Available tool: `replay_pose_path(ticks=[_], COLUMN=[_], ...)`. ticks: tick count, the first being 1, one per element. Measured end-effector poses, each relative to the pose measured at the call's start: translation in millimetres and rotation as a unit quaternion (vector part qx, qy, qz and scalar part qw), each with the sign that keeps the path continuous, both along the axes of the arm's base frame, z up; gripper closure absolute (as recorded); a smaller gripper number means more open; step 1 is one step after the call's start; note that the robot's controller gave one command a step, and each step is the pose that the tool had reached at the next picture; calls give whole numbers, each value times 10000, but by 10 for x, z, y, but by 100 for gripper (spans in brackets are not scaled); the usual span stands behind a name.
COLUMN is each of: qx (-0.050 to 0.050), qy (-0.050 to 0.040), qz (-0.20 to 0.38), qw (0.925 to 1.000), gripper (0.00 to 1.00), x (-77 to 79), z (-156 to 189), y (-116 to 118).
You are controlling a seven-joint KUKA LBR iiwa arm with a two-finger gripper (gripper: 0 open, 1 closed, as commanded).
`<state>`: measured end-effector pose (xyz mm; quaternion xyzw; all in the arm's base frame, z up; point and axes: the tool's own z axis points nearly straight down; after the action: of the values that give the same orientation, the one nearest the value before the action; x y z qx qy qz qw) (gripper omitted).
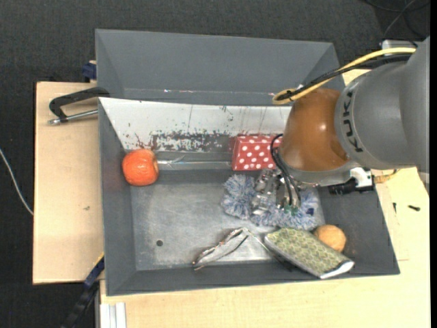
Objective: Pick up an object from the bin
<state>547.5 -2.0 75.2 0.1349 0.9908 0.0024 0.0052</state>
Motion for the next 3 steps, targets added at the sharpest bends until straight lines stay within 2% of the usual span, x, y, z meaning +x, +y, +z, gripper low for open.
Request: replay_pose_path(ticks=[2, 3], qx=[-3, -6], qy=[15, 28], qz=[1, 0], qw=[10000, 10000], gripper=[100, 100], x=[-13, -12], z=[47, 187], y=[1, 2])
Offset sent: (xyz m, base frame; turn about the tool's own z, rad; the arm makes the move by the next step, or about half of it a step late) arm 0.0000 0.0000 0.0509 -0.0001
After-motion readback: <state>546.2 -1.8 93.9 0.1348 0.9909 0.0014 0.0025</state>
